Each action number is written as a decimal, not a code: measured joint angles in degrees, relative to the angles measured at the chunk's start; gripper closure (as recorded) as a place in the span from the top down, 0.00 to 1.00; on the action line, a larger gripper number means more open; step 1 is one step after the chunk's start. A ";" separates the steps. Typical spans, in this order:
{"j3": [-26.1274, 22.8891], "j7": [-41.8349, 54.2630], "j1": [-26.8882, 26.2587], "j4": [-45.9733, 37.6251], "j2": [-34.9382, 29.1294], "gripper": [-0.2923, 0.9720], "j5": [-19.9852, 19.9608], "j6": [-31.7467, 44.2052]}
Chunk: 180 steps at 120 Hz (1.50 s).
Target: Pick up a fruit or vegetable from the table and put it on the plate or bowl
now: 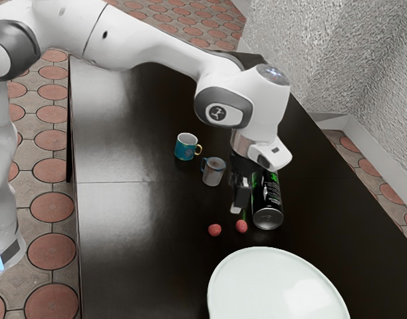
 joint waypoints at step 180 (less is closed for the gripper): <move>0.14 -5.88 1.64 -0.02 8.88 0.77 -2.85 4.35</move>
